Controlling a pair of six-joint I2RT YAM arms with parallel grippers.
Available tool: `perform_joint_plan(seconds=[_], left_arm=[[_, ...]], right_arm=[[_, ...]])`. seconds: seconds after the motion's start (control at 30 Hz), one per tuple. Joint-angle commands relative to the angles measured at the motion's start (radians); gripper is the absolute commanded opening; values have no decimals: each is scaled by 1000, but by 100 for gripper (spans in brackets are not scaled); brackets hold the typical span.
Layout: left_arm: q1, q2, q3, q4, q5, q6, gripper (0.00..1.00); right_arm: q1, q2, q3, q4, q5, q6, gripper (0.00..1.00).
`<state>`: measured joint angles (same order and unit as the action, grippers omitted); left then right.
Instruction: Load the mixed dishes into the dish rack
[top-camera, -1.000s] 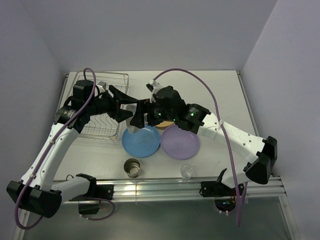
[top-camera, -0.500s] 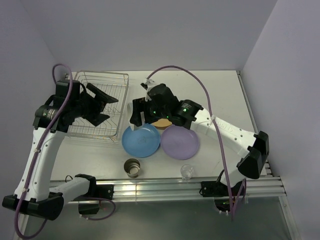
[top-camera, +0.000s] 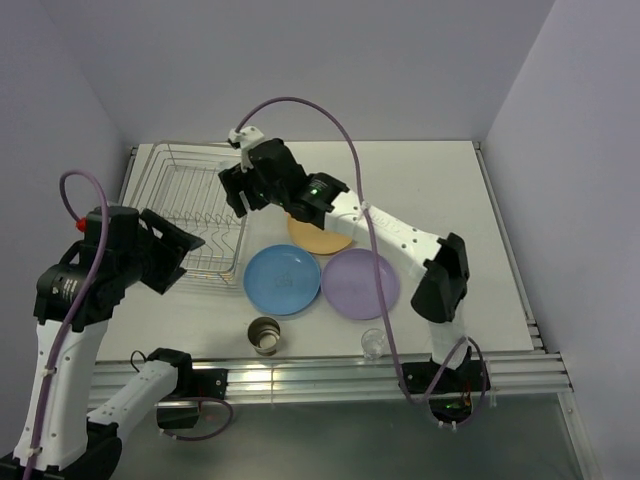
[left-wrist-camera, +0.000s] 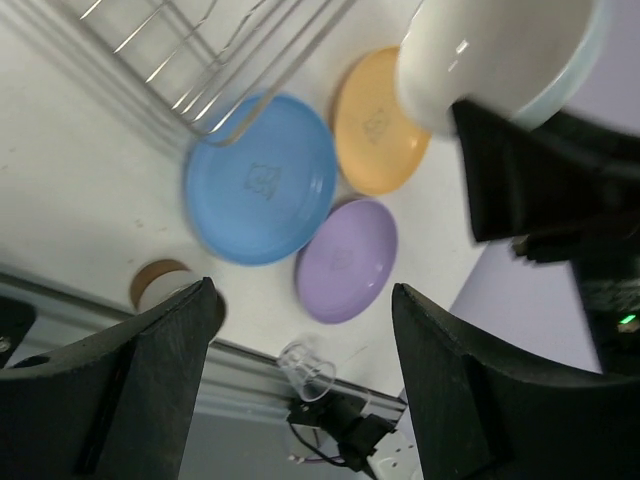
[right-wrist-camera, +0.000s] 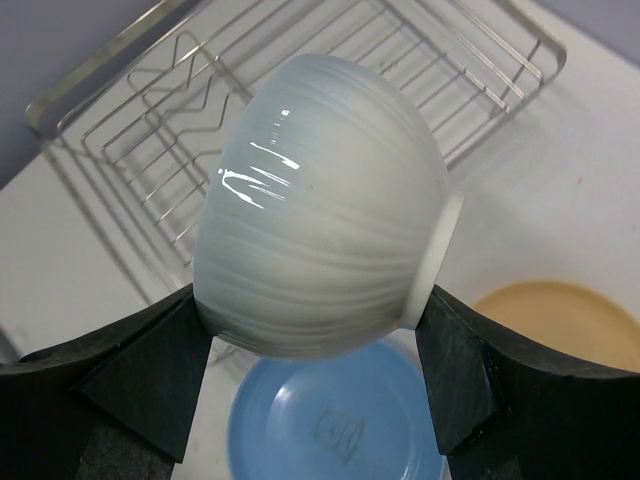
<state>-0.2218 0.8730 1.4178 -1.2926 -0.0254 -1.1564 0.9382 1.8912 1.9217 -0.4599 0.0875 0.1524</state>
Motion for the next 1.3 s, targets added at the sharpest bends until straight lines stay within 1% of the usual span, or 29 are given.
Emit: perform_joint_plan(seconds=[0.0, 0.07, 0.1, 0.13, 0.23, 0.27, 0.33, 0.43, 0.5, 0.63, 0.8, 0.9, 1.03, 1.27], left_arm=[[2, -54, -68, -34, -10, 26, 76], [2, -97, -112, -22, -7, 32, 75], [2, -110, -123, -24, -17, 34, 75], [2, -135, -134, -25, -25, 34, 75], [2, -183, -171, -28, -54, 37, 75], [2, -192, -183, -34, -64, 37, 75], [2, -232, -216, -28, -71, 41, 75], [2, -291, -284, 10, -38, 38, 75], [2, -328, -319, 41, -13, 38, 74], [2, -374, -388, 61, 18, 60, 74], [2, -417, -411, 64, 35, 86, 74], [2, -427, -399, 58, 33, 103, 74], [2, -436, -387, 50, 41, 124, 74], [2, -463, -418, 52, 58, 129, 75]], right_arm=[[5, 81, 128, 162, 61, -141, 0], [10, 163, 203, 181, 80, -210, 0], [14, 190, 230, 190, 113, -227, 0], [22, 248, 294, 188, 127, -249, 0], [36, 346, 384, 202, 185, -333, 0], [39, 364, 393, 214, 201, -379, 0], [42, 405, 395, 259, 237, -419, 0], [45, 451, 370, 328, 285, -499, 0], [45, 485, 384, 355, 307, -554, 0], [44, 577, 444, 405, 337, -626, 0], [50, 698, 555, 449, 359, -682, 0], [50, 738, 577, 463, 380, -720, 0], [42, 767, 566, 520, 402, -792, 0], [30, 770, 556, 523, 380, -814, 0]])
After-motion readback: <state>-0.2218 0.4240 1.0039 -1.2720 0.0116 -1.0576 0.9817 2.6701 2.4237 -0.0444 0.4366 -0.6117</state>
